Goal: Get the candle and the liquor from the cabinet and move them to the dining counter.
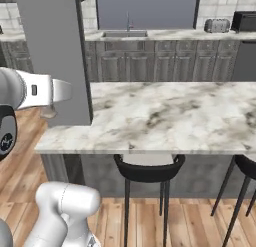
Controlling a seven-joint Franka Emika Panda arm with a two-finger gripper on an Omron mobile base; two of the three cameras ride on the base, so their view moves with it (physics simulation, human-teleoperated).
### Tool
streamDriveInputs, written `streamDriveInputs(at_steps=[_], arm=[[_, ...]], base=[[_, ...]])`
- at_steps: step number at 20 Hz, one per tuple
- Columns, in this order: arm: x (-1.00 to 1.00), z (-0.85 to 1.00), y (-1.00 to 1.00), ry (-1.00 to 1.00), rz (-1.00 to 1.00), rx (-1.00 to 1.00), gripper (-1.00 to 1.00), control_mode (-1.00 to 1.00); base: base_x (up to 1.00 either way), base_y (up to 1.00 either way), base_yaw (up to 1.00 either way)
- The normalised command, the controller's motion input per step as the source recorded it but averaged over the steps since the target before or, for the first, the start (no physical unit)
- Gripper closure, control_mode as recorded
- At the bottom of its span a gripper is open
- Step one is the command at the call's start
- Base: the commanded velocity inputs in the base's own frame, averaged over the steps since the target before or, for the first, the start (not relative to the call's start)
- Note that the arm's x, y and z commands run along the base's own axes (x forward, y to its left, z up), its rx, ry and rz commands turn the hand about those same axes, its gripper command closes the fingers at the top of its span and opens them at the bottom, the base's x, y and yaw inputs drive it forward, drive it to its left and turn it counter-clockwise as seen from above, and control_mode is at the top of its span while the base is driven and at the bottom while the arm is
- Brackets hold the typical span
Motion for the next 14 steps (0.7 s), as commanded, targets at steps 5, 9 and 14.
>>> streamDriveInputs(at_steps=[5,9,14], arm=[[0.0,0.0,0.0,0.0,0.0,0.0,1.0,1.0],[0.0,0.0,0.0,0.0,0.0,0.0,1.0,1.0],[0.0,0.0,0.0,0.0,0.0,0.0,1.0,1.0]], base=[[0.6,-0.27,0.22],[0.26,-0.44,0.28],[0.22,-0.42,0.24]])
